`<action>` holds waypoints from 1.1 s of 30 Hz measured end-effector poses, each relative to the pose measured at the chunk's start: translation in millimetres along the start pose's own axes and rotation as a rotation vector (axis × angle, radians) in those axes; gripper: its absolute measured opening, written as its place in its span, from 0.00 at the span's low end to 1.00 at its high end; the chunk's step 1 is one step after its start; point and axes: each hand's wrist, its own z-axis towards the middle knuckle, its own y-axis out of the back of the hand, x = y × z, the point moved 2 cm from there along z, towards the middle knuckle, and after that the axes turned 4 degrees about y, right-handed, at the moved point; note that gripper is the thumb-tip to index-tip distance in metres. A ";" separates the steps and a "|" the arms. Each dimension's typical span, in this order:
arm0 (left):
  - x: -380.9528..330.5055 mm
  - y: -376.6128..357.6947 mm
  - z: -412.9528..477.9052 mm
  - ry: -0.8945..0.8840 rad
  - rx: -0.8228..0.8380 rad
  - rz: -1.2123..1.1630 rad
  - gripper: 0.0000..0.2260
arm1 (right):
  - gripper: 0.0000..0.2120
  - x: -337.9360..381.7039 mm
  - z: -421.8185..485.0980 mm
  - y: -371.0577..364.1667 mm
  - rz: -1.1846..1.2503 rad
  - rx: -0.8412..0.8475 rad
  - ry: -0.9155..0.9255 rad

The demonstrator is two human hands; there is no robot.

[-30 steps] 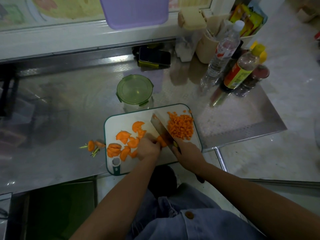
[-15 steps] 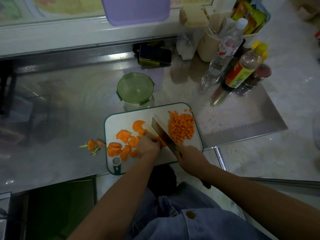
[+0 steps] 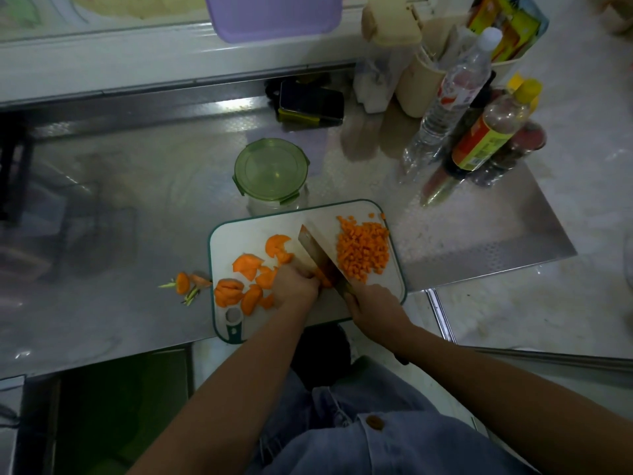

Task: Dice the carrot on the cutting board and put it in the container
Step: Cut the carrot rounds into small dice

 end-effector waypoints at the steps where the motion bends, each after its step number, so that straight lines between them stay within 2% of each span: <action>1: 0.7 -0.1 -0.2 -0.001 -0.002 0.003 0.07 | 0.10 1.0 0.7 2.0 0.001 -0.010 0.011; 7: 2.5 -0.5 1.0 0.018 -0.005 -0.025 0.05 | 0.10 7.0 -1.3 8.8 -0.010 0.018 0.049; 14: -2.2 2.3 -2.6 0.013 -0.019 -0.025 0.08 | 0.11 2.6 -8.7 5.3 -0.042 0.082 0.040; 20: -3.1 2.9 -0.2 0.007 -0.008 -0.040 0.06 | 0.11 1.6 -6.1 -6.3 -0.088 0.102 0.021; 33: -3.6 3.2 0.2 0.004 -0.016 -0.016 0.05 | 0.10 5.1 -2.7 -10.0 -0.123 0.080 0.016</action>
